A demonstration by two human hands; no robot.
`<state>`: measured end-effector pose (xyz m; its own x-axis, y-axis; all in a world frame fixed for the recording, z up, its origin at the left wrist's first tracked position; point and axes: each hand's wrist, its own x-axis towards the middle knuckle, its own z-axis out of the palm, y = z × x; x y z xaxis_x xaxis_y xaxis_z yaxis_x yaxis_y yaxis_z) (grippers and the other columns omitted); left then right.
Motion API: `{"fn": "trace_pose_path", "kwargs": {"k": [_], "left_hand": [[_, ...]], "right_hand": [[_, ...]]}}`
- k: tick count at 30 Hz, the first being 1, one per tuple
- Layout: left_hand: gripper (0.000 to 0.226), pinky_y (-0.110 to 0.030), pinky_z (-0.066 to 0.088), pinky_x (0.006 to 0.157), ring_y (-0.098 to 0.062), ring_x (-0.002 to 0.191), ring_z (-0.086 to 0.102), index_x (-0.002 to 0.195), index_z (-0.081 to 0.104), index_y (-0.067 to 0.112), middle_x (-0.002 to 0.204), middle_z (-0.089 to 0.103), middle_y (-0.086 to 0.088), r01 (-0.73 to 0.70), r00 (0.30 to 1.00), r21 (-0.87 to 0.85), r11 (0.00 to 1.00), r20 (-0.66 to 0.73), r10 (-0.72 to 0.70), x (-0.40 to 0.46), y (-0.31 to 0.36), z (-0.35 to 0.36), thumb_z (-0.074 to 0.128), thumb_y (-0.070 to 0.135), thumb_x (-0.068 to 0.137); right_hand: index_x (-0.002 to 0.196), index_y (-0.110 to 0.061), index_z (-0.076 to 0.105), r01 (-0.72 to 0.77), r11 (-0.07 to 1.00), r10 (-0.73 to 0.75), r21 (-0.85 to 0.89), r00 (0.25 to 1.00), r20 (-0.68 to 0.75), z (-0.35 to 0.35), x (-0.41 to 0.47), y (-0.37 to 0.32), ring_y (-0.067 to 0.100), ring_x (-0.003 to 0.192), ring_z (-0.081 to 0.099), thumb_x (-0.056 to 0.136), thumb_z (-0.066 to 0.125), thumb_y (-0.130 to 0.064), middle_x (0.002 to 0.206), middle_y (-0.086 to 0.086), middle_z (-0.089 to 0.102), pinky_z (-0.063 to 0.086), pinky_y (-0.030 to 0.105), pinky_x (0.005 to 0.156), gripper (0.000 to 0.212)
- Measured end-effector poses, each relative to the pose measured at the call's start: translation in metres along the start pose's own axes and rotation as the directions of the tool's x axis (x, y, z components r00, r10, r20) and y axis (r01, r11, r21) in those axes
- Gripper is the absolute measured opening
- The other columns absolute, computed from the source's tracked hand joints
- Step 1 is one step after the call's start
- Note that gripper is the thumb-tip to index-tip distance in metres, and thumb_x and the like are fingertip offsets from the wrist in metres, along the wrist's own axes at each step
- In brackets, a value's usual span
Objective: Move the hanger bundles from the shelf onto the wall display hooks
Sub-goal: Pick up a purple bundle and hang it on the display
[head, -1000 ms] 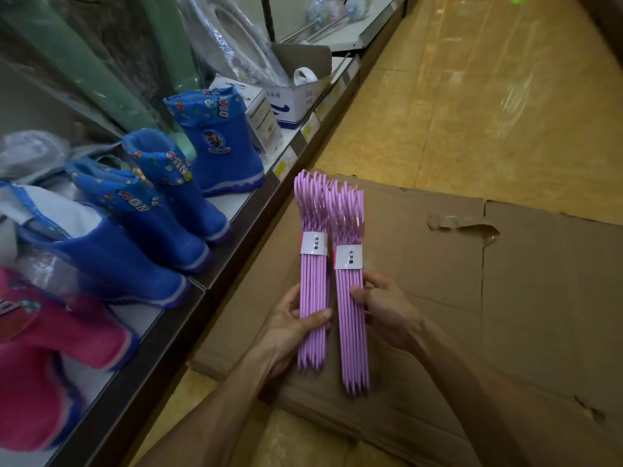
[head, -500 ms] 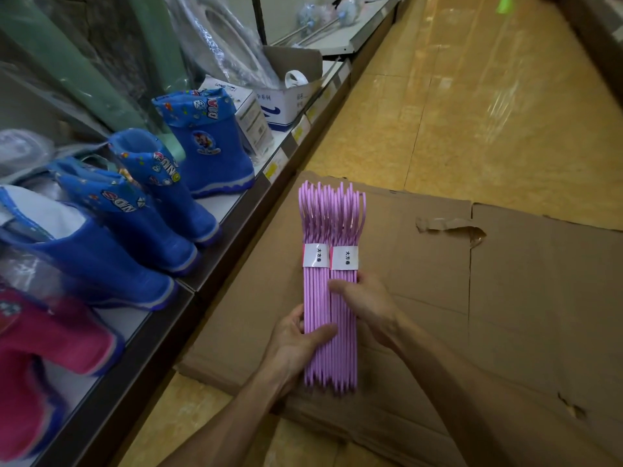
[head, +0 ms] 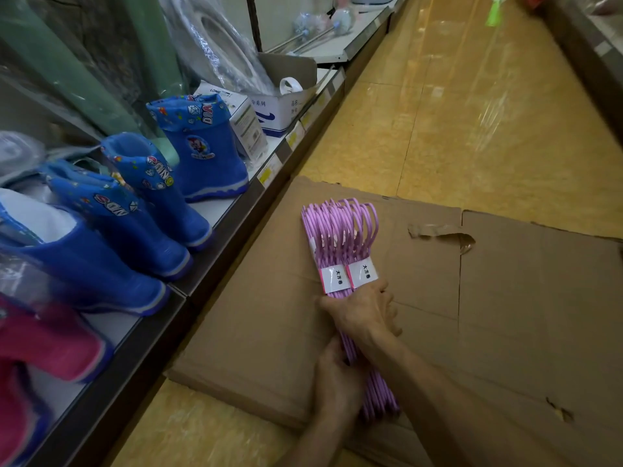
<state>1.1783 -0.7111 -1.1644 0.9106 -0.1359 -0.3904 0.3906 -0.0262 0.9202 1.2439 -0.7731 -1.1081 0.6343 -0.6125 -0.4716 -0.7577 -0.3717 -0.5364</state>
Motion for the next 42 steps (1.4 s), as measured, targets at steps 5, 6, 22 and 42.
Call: {"fn": "trace_pose_path", "kwargs": {"k": [5,6,22,42], "left_hand": [[0.048,-0.036,0.059,0.084,-0.023,0.096,0.073,0.113,0.066,0.012,0.101,0.078,-0.007,0.015,0.978,-0.1,0.995,0.208,0.006,0.006,-0.013,-0.017,0.081,-0.005,0.071],[0.055,-0.038,0.058,0.087,-0.025,0.1,0.072,0.115,0.064,0.012,0.105,0.077,-0.008,0.015,0.971,-0.093,0.996,0.237,0.007,0.008,-0.016,-0.02,0.084,0.001,0.065],[0.053,-0.025,0.054,0.09,-0.012,0.111,0.069,0.118,0.063,0.027,0.116,0.074,0.005,-0.046,0.797,0.16,0.986,0.601,-0.06,0.018,0.0,-0.042,0.081,0.001,0.076],[0.017,-0.053,0.053,0.094,-0.033,0.109,0.069,0.106,0.073,0.014,0.11,0.071,-0.016,0.105,0.994,-0.591,0.8,0.096,-0.059,0.087,0.137,-0.086,0.061,0.02,0.095]], "right_hand": [[0.132,-0.009,0.03,0.057,0.998,-0.057,0.012,0.996,0.071,-0.008,0.003,0.005,0.033,0.119,0.05,0.062,0.08,-0.05,0.131,0.01,0.046,0.045,0.051,0.099,0.096],[0.132,-0.009,0.03,0.062,0.998,-0.063,0.014,0.995,0.075,-0.008,0.004,0.006,0.033,0.119,0.051,0.062,0.081,-0.049,0.131,0.01,0.046,0.046,0.051,0.099,0.095],[0.126,-0.008,0.038,0.128,0.983,-0.154,-0.132,0.966,-0.206,0.006,0.001,0.018,0.036,0.117,0.054,0.082,0.061,-0.035,0.126,0.013,0.052,0.044,0.044,0.091,0.057],[0.083,-0.025,0.059,0.561,0.753,-0.645,0.345,0.735,0.212,-0.131,-0.01,0.012,0.0,0.057,0.056,0.056,0.065,-0.032,0.063,-0.014,0.063,0.044,0.019,0.055,0.029]]}}
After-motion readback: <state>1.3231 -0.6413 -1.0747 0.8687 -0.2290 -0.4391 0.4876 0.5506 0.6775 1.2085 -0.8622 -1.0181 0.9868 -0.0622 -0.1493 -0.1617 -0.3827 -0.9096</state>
